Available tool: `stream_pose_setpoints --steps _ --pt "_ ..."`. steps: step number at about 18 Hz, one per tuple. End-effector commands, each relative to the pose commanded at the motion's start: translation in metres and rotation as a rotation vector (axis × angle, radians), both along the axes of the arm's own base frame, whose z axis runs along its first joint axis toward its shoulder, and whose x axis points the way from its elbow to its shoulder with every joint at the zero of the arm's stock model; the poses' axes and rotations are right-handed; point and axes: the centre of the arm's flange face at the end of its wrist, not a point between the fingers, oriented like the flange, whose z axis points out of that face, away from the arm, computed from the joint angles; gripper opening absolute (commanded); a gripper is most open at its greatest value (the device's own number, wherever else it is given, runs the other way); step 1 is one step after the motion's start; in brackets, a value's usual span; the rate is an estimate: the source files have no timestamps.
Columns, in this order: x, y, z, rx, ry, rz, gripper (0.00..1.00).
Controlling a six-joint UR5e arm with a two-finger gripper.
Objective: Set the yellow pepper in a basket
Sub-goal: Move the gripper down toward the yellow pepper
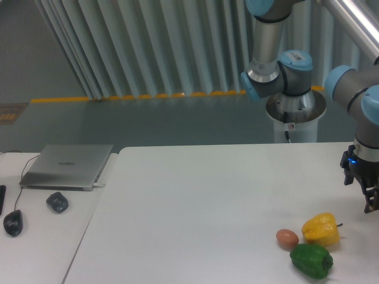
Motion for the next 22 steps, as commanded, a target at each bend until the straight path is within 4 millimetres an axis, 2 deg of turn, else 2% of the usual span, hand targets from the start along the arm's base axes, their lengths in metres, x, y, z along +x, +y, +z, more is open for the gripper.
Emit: stream_pose_setpoints --steps 4,7,10,13,16,19,22 --pt "0.003 -0.001 -0.006 -0.005 -0.007 0.006 1.00" --pt "0.015 0.010 -0.006 -0.027 0.041 -0.028 1.00" --pt "0.022 0.007 -0.026 0.013 0.088 -0.028 1.00" --pt "0.024 0.008 -0.026 0.012 0.085 0.045 1.00" --pt "0.032 0.018 -0.022 0.015 0.092 0.044 1.00" --pt "0.037 0.020 -0.028 0.010 0.083 0.113 1.00" --pt "0.037 0.023 -0.024 0.023 0.085 0.139 1.00"
